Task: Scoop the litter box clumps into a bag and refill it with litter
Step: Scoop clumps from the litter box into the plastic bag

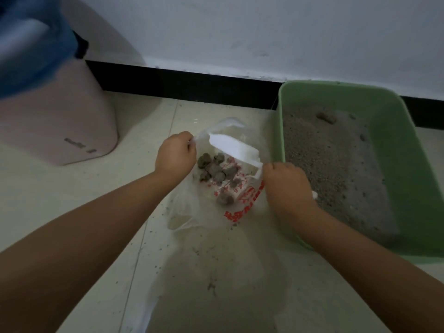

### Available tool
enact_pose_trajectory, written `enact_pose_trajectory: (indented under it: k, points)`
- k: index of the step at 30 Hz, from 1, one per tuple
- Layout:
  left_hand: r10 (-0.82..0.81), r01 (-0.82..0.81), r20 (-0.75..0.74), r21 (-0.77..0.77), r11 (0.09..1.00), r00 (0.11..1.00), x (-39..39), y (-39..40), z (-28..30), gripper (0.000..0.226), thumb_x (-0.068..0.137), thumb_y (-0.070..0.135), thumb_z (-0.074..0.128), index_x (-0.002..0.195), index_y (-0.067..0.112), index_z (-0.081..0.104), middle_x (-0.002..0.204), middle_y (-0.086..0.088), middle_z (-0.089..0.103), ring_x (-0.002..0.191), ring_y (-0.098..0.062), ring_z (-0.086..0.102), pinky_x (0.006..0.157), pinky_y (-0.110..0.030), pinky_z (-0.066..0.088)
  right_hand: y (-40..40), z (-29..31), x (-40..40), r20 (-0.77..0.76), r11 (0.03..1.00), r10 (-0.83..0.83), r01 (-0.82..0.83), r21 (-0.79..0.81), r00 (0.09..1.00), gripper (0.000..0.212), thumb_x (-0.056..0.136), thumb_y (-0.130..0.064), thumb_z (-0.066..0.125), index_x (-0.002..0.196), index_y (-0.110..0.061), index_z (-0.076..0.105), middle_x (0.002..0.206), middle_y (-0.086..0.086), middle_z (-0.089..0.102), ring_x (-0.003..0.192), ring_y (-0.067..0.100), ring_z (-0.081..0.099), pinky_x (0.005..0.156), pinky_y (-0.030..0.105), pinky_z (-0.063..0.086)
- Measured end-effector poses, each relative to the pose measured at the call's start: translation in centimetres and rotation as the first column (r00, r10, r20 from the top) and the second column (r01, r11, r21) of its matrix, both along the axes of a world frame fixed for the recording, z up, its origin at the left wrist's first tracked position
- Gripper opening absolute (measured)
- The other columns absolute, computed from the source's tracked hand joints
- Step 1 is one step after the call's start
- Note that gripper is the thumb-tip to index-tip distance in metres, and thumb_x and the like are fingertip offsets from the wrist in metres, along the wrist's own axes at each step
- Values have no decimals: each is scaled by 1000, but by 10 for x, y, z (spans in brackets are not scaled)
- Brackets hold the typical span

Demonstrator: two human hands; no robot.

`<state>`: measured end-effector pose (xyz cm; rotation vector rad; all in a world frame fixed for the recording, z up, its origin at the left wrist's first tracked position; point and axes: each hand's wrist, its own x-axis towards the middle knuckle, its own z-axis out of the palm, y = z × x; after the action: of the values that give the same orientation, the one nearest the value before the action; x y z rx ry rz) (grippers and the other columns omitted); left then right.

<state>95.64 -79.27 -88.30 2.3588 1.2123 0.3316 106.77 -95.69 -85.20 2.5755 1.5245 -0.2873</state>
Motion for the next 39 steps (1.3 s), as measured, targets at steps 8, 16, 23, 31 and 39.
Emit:
enact_pose_trajectory:
  k: [8,16,23,31,39]
  points:
    - [-141,137,15,172,976,990,16,-11,5,39,88,16,52,124,1,53,119,-20,55,111,-34,50,91,-38,41,-48,32,43,-629,788,-394,599,146,671,17,91,-4,49,95,0,64,75,15,63,60,17,50,52,23,37]
    - [-665,595,75,380,708,743,77,-58,-6,36,79,19,41,84,-2,69,85,-17,66,87,-23,51,78,-29,40,-113,27,98,-526,650,-637,759,26,563,24,92,-16,50,73,-4,59,61,10,54,56,21,48,56,26,33]
    - [-843,809,-87,349,473,531,121,-82,-25,33,75,20,40,59,3,63,63,-11,58,66,-26,57,72,-27,32,-108,2,136,-193,749,-661,651,-120,725,41,97,-30,41,112,4,58,94,21,61,77,27,51,68,29,38]
    - [-838,766,39,385,515,544,130,-83,-51,29,69,23,37,52,6,53,54,-9,47,69,-20,31,84,-33,29,-54,-11,191,-144,789,-596,541,-292,790,41,97,-7,35,138,-3,36,60,6,36,50,14,36,44,23,29]
    - [-825,708,157,443,550,542,134,-87,-62,28,69,20,35,52,6,52,55,-10,46,69,-19,30,87,-33,28,-14,-47,217,-268,759,-651,623,-191,711,49,97,-17,39,144,-9,26,140,24,40,115,36,51,82,36,43]
